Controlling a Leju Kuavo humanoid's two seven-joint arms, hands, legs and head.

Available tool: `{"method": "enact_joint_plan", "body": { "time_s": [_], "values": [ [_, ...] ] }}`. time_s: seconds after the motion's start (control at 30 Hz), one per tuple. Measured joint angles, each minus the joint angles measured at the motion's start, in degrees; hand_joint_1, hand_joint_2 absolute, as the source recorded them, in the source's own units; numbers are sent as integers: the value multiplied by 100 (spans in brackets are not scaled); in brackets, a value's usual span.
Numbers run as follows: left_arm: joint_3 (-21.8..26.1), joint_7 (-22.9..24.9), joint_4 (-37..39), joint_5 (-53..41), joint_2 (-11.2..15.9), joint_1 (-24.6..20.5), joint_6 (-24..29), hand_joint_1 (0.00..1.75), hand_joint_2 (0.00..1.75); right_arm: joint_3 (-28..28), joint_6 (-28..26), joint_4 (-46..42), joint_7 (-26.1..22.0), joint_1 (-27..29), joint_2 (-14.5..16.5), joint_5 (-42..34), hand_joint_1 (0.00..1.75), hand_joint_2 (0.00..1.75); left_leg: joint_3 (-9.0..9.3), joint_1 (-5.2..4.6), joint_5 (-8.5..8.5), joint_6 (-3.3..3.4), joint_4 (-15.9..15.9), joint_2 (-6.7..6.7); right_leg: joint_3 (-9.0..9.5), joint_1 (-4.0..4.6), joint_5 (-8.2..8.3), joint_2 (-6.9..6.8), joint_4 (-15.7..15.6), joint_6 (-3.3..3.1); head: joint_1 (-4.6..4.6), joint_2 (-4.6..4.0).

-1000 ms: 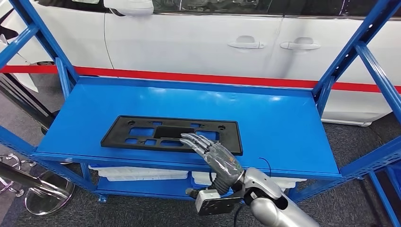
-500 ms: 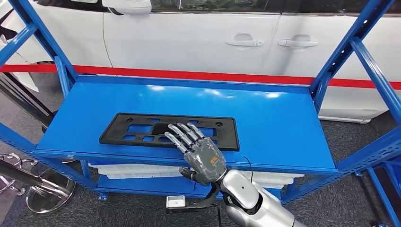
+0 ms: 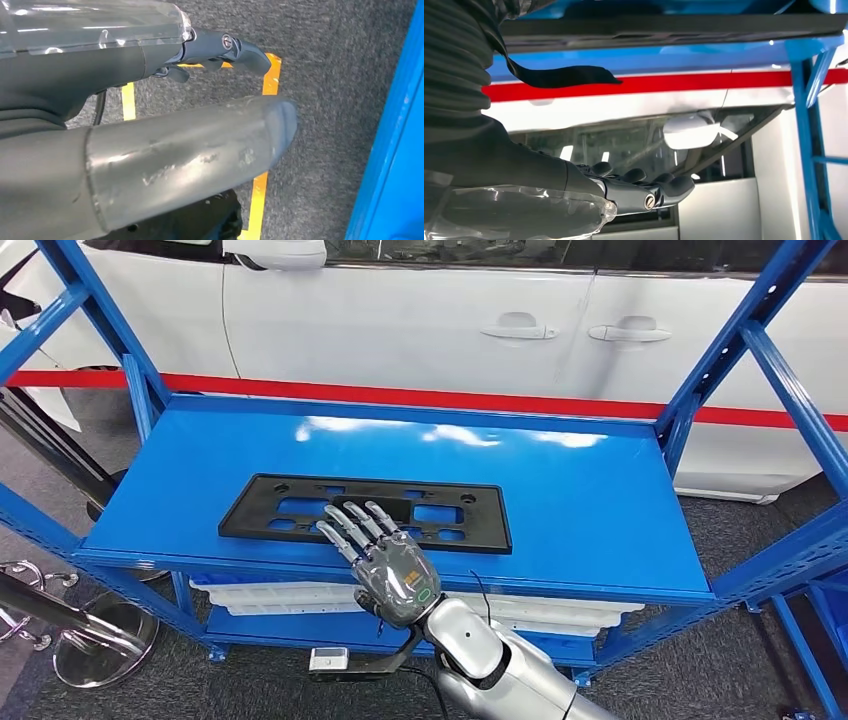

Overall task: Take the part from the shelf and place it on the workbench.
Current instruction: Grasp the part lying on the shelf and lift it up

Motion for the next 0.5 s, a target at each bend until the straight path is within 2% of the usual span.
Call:
{"method": "enact_joint_plan", "body": {
  "time_s": [0.03,0.07,0.1,0.17,0.2,0.23,0.27,0.33,0.37,0.4,0.43,0.47,0.5],
  "values": [
    [0,6,0,-16,0,-1,-2,0,0,0,3,84,14,-28,50,-31,0,175,-10,-3,17,36,-2,1,-28,-14,-50,-1,56,21,1,0],
    [0,13,0,-32,1,-2,-2,0,0,0,4,159,27,-63,89,-62,0,175,-24,-2,34,69,-6,2,-104,-24,-170,-2,214,42,1,0],
    [0,18,0,-51,3,-4,-3,0,0,0,3,236,40,-107,125,-88,0,175,-43,-6,48,95,-6,6,-243,-29,-353,-2,503,61,1,0],
    [0,28,0,-92,13,-6,-7,0,0,-1,-20,421,88,-189,189,-115,0,175,-80,-23,67,128,-6,14,-631,-31,-756,-2,1331,83,0,0],
    [0,31,0,-121,20,-6,-13,0,0,-6,-43,535,125,-225,217,-118,0,175,-89,-35,73,138,-6,15,-773,-26,-840,0,1635,74,0,1],
    [0,33,0,-153,28,-6,-22,0,0,-20,-70,659,163,-266,246,-121,0,175,-90,-47,78,143,-6,14,-805,-14,-800,1,1716,48,0,0],
    [0,33,0,-186,36,-7,-33,0,0,-44,-103,786,198,-322,277,-124,0,175,-84,-65,83,147,-8,11,-714,4,-651,3,1549,-2,0,0],
    [-2,34,3,-246,28,-16,-56,0,0,-123,-168,1057,239,-497,365,-134,0,175,-66,-95,98,150,-20,11,-281,88,-256,5,720,-187,-2,1],
    [-3,34,5,-267,20,-27,-67,0,0,-168,-206,1184,249,-596,413,-138,0,175,-65,-104,106,144,-24,12,-92,139,-130,0,340,-284,-2,1],
    [-4,35,8,-284,13,-39,-75,0,0,-210,-239,1315,254,-690,460,-136,0,175,-72,-104,116,132,-28,16,26,187,-64,-8,90,-357,-2,1],
    [-6,37,11,-302,6,-48,-83,0,0,-245,-265,1440,260,-765,503,-127,0,175,-80,-101,126,113,-32,22,65,217,-47,-15,-18,-396,-2,1],
    [-6,38,11,-319,15,-56,-84,0,0,-277,-290,1565,271,-822,542,-111,0,175,-85,-107,139,87,-42,24,62,221,-26,-19,-52,-404,1,0],
    [-6,40,11,-337,29,-61,-84,0,0,-310,-305,1689,286,-861,584,-92,0,175,-94,-113,143,69,-44,30,74,189,19,-25,-104,-385,0,0]
  ]
}}
